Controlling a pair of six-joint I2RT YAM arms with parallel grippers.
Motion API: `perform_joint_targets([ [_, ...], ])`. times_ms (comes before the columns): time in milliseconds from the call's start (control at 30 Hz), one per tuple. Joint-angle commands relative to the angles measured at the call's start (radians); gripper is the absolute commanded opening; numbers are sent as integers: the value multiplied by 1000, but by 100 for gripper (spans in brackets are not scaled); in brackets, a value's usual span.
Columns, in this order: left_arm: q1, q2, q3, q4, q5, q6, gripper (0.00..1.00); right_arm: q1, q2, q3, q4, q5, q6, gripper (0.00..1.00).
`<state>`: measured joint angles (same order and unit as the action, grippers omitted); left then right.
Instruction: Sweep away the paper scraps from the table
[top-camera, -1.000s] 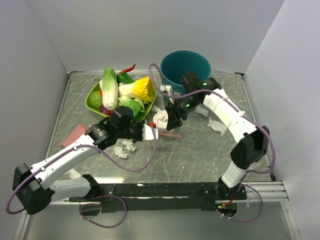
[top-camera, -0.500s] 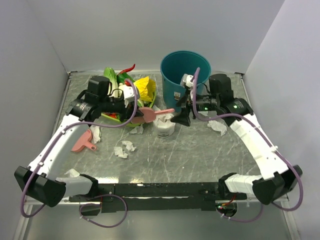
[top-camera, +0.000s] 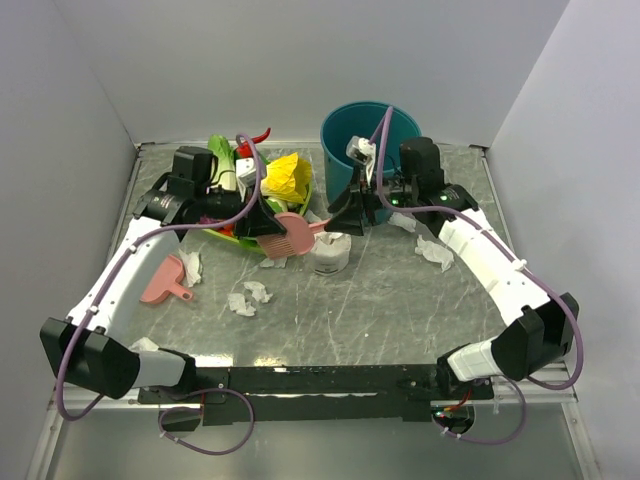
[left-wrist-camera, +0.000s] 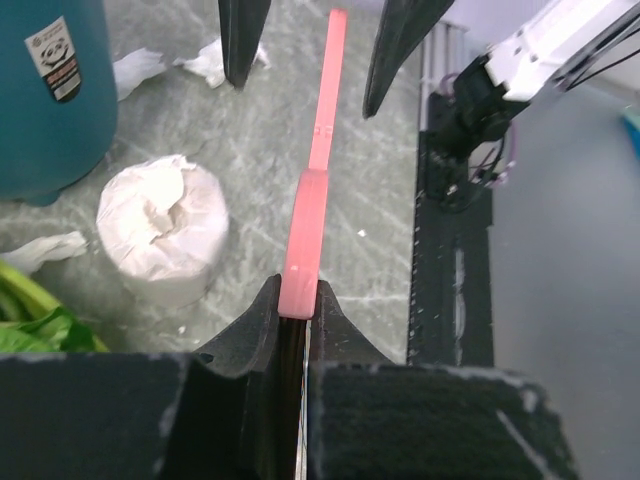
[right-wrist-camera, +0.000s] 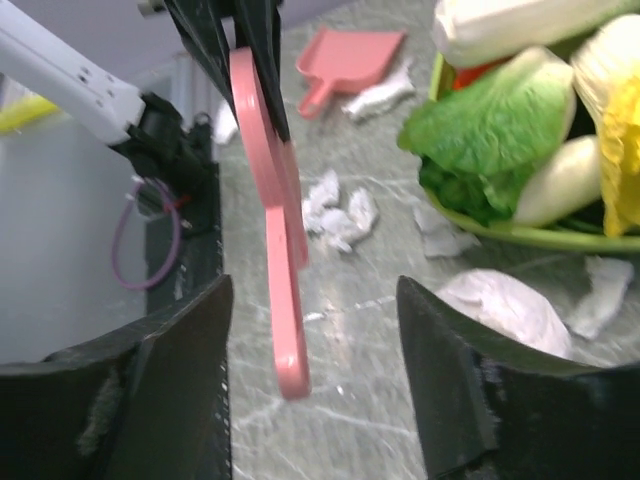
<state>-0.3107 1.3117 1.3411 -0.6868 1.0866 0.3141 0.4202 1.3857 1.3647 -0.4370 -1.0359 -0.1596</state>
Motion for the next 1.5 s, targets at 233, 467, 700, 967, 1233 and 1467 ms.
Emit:
perform_joint_targets([
  [233,51,32,-48,295,193,-297,1,68,41,-6,218,-67,187,49],
  [467,58,37,-62,314,205,-308,1,66,41,1,184,-59,169,33],
  [700,62,32,-77,354,214,-365,1,65,38,-9,181,-43,169,29],
  [967,67,40,-62,279,153,-293,15,46,21,5,158,-9,150,3],
  [1233,131,-112,-45,25,-816,-268,82,11,-149,56,-204,264,-72,0],
  [1467,297,-192,-151,-111,-1160,-136,82,8,-295,-45,-247,413,-20,0],
])
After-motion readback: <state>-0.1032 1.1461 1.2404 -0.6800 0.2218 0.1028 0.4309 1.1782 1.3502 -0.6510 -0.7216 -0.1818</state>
